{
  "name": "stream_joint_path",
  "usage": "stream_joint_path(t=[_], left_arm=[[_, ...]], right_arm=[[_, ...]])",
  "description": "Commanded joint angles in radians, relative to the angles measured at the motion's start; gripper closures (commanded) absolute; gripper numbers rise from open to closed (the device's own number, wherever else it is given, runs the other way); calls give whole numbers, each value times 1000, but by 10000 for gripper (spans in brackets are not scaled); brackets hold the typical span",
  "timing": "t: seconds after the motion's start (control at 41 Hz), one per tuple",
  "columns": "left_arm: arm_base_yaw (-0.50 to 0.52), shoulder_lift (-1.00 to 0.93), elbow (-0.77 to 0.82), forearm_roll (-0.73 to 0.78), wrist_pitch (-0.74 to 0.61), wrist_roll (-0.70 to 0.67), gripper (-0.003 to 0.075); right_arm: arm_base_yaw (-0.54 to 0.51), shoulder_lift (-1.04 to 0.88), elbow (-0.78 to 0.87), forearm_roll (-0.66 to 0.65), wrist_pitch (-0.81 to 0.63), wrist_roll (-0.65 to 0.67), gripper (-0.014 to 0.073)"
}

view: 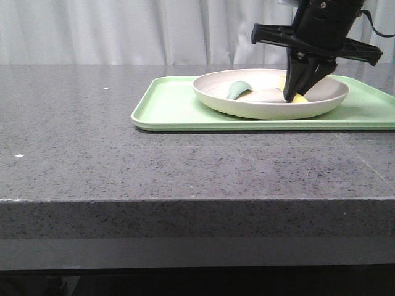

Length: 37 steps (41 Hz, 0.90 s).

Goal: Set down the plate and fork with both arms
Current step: 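Lift the yellow fork off the plate and set it on the tray beside the plate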

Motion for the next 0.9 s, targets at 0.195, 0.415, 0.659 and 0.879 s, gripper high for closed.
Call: stream_joint_path(t=[0.195, 0.415, 0.659, 0.879], left_arm=[[3, 12, -28, 2, -78, -6, 738], [3, 12, -28, 2, -78, -6, 738], [3, 12, -28, 2, -78, -6, 738], [3, 12, -28, 2, -78, -6, 738]], right_arm=[[-65, -148, -36, 2, -50, -31, 575], [-188, -155, -35, 1, -9, -156, 575], [-239, -86, -34, -21, 9, -232, 574], [-241, -42, -34, -53, 19, -232, 524]])
